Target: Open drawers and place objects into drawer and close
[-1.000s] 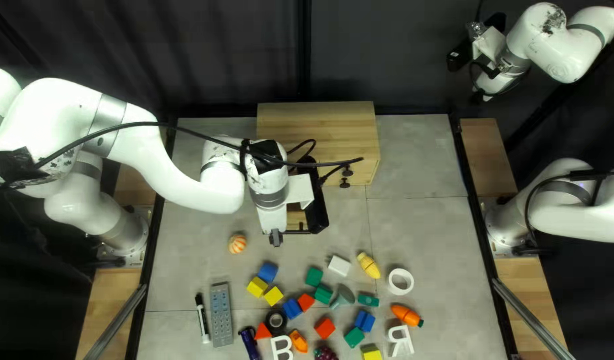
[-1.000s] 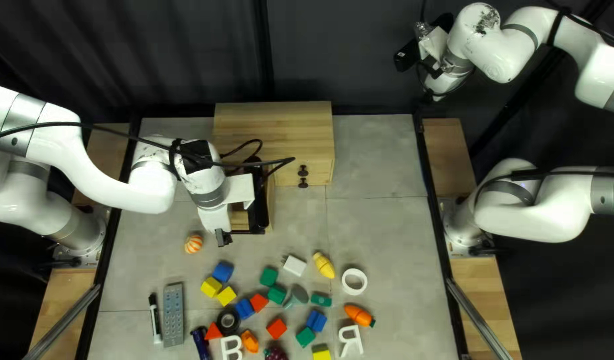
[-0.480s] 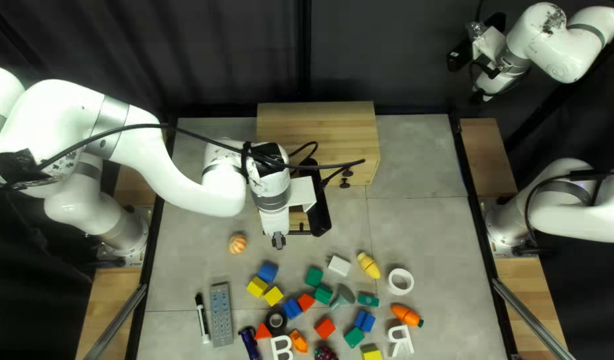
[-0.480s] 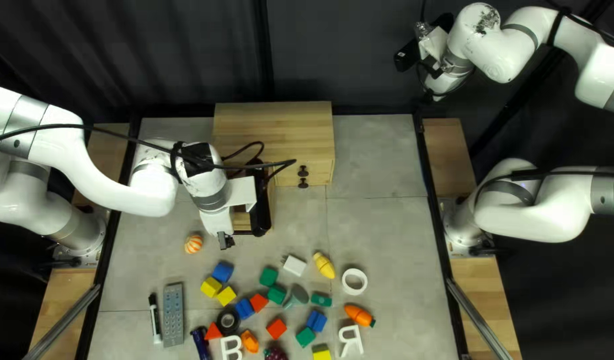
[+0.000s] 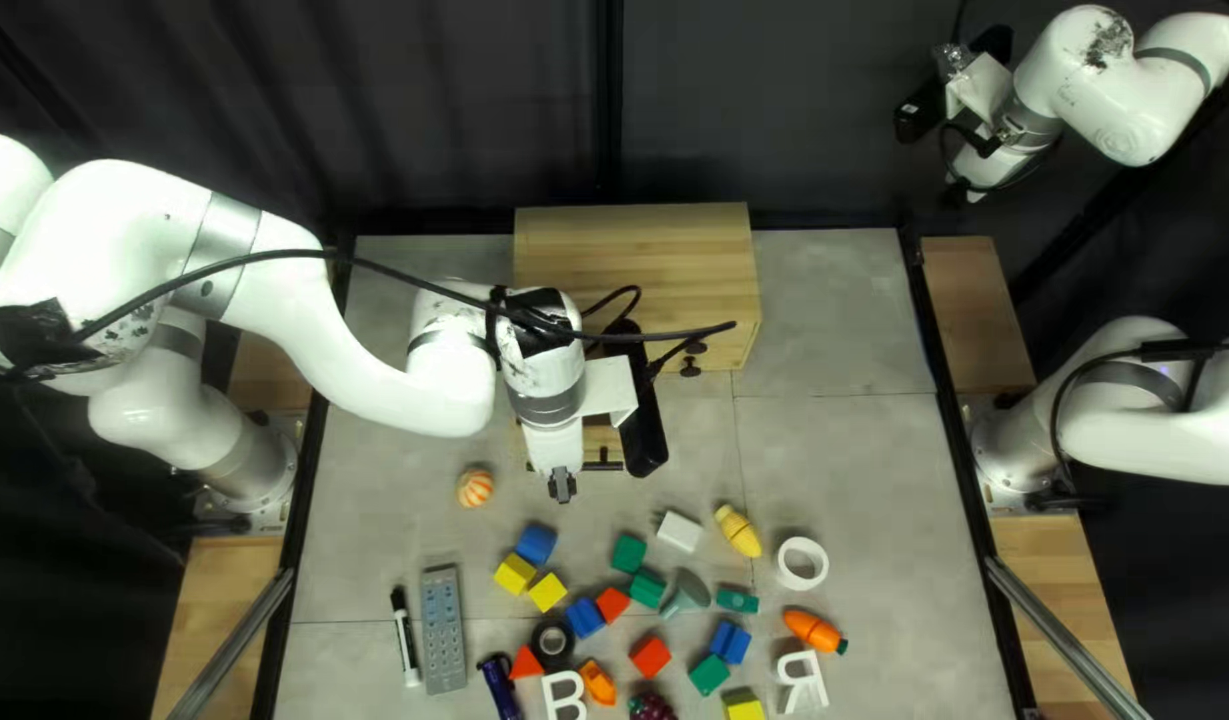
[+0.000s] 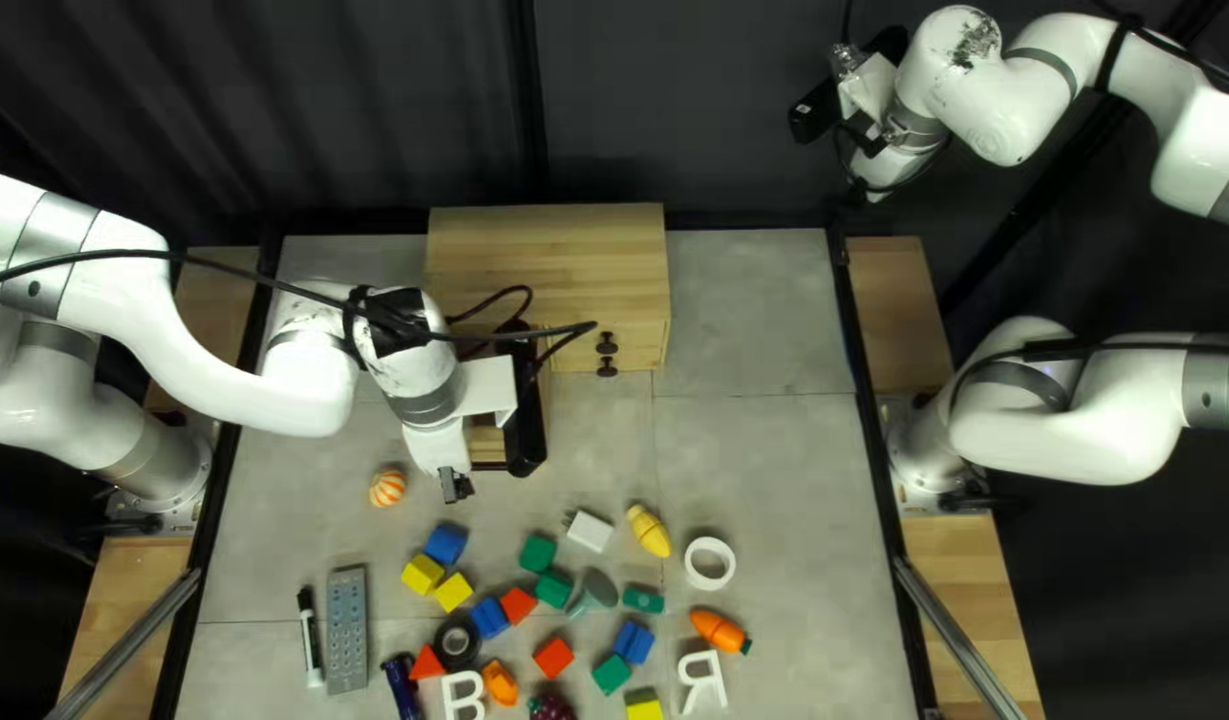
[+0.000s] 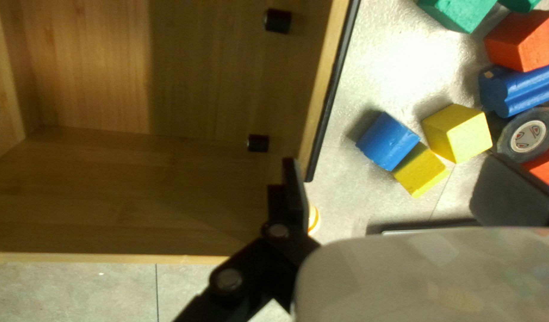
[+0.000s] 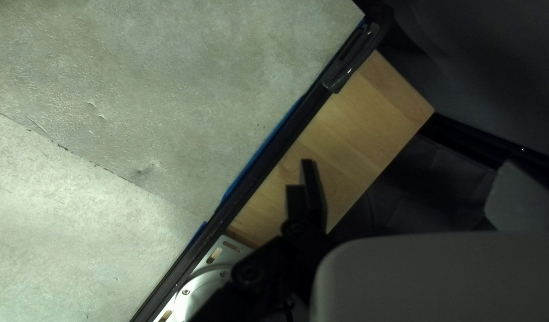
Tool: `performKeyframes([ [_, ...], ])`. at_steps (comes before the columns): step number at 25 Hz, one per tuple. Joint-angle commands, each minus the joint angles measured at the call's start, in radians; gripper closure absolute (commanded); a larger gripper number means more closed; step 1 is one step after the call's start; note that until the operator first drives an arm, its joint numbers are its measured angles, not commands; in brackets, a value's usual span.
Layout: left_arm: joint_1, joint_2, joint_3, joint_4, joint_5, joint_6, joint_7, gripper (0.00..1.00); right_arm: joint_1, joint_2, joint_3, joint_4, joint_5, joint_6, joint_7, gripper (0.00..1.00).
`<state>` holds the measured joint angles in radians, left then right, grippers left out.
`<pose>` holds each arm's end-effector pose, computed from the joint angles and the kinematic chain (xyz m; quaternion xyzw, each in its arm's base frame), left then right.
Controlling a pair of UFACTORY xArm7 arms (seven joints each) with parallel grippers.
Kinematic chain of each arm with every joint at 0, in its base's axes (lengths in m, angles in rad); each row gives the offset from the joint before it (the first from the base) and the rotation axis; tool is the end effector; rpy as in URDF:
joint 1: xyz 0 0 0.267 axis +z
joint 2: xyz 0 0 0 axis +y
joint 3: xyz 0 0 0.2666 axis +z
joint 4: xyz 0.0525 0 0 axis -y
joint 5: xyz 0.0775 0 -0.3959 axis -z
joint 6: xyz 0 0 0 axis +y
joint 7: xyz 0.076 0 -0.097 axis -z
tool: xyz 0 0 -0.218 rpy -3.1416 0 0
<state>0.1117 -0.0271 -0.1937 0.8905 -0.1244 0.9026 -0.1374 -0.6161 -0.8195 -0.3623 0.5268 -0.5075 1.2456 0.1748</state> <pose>0.4847 -0.0636 0.0429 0.9967 0.0658 0.0022 0.0470 0.1471 -0.3429 0.1588 0.8922 -0.4356 0.0010 0.1195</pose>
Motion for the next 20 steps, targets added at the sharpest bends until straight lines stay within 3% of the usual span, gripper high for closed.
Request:
performKeyframes([
  [1,0.001,0.002,0.001,0.014,0.008,0.012,-0.004,0.0,0.0,0.0,0.0,0.0,0.0,0.0,0.0,0.0],
  [9,0.006,0.03,0.003,0.107,0.11,0.084,-0.037,0.0,0.0,0.0,0.0,0.0,0.0,0.0,0.0,0.0],
  [20,-0.007,0.107,-0.003,0.15,0.189,0.042,-0.046,0.0,0.0,0.0,0.0,0.0,0.0,0.0,0.0,0.0],
])
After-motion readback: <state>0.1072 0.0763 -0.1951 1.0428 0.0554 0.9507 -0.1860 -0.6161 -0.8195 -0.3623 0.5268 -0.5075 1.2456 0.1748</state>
